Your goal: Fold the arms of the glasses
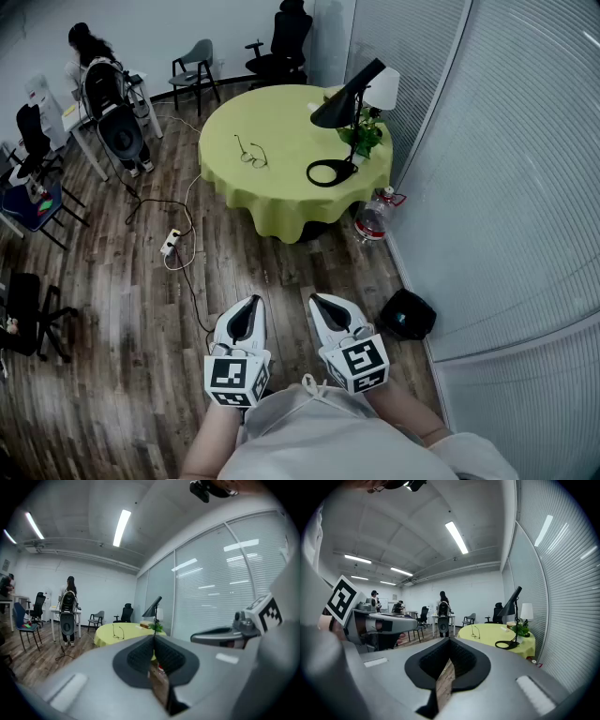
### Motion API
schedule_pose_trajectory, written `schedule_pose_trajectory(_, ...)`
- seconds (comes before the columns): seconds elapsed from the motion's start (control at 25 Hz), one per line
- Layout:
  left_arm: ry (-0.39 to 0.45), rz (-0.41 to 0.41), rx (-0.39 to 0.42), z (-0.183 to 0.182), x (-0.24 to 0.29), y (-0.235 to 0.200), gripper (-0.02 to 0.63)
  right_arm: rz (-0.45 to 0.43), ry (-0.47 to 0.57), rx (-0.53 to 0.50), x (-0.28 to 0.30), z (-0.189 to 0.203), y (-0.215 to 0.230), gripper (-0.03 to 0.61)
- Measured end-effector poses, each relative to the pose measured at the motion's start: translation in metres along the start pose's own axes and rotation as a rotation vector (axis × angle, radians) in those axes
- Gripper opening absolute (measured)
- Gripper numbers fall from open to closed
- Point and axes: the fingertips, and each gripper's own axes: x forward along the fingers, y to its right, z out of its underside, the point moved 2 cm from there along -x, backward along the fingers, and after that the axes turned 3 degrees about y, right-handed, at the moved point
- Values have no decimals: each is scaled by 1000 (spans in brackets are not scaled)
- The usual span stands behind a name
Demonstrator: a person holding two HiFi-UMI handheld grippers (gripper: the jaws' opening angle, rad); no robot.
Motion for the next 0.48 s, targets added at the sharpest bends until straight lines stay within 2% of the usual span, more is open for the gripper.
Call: schedule_pose_trajectory(0.48,-17,-14,-4,6,13,-1,6,-25,-20,18,10,10,9,0)
